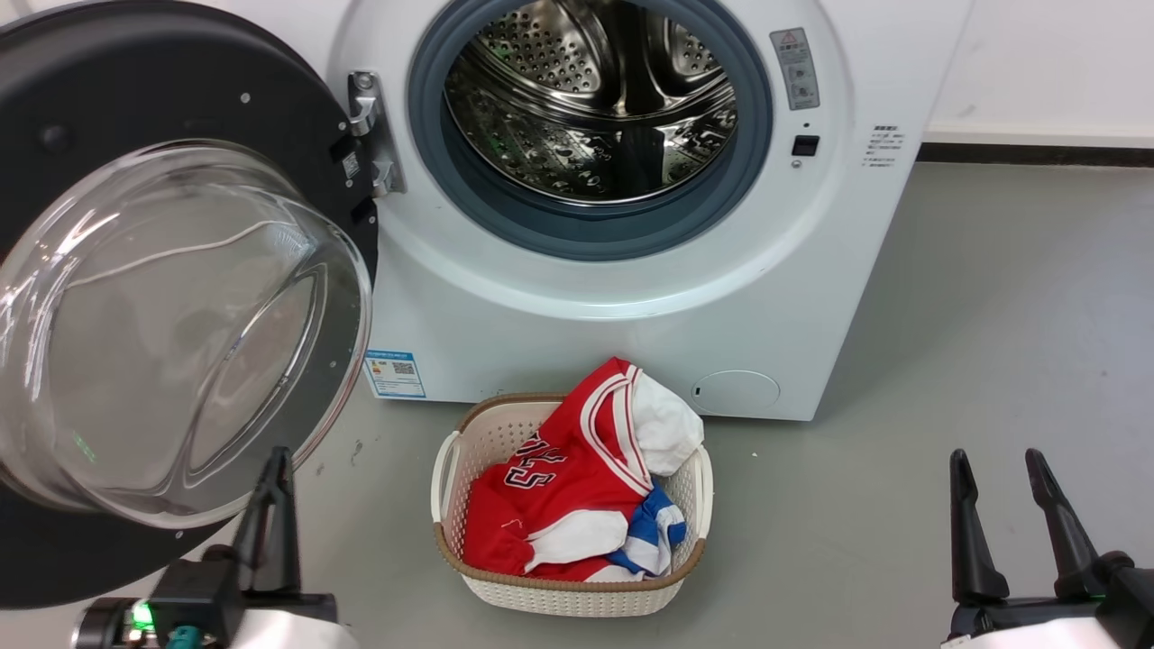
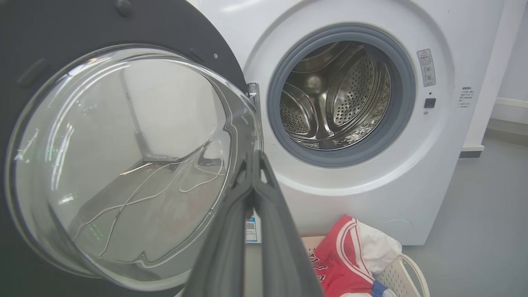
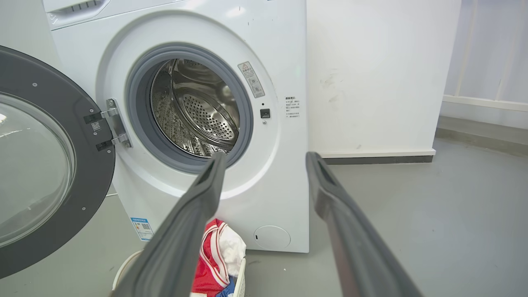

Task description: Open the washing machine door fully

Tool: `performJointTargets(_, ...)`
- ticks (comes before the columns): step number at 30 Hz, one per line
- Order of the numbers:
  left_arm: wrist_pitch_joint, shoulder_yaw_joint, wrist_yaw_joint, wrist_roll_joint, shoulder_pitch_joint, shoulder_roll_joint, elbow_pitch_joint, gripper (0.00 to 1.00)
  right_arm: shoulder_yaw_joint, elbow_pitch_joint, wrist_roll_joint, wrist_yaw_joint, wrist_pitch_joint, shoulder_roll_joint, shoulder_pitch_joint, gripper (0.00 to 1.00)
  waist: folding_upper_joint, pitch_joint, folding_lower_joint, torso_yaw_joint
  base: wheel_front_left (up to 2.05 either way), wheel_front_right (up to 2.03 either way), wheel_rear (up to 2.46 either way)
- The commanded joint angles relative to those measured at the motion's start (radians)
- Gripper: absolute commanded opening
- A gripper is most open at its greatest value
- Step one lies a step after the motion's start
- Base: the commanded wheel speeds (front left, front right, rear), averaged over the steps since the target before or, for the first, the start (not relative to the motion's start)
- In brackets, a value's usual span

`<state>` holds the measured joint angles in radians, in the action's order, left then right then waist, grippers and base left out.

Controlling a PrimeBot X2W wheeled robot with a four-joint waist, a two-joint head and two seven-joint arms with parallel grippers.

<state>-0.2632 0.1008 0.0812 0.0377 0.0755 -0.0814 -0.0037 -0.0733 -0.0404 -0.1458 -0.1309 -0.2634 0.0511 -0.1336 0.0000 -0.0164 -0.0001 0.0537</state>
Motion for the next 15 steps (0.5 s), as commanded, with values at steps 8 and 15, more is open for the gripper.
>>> performJointTargets(8, -0.002, -0.082, 0.004, -0.005, 0.029, 0.017, 0.017, 0.00, 0.007, 0.000, -0.027, 0.000, -0.002, -0.002, -0.037, 1.00, 0.0000, 0.002, 0.0001, -0.044, 0.00, 0.00, 0.00)
performJointTargets(15, -0.002, -0.109, -0.022, 0.014, 0.040, 0.025, 0.025, 0.45, 0.012, -0.003, -0.034, 0.000, -0.002, -0.002, -0.049, 1.00, 0.0000, 0.004, 0.0001, -0.067, 0.00, 0.00, 0.00)
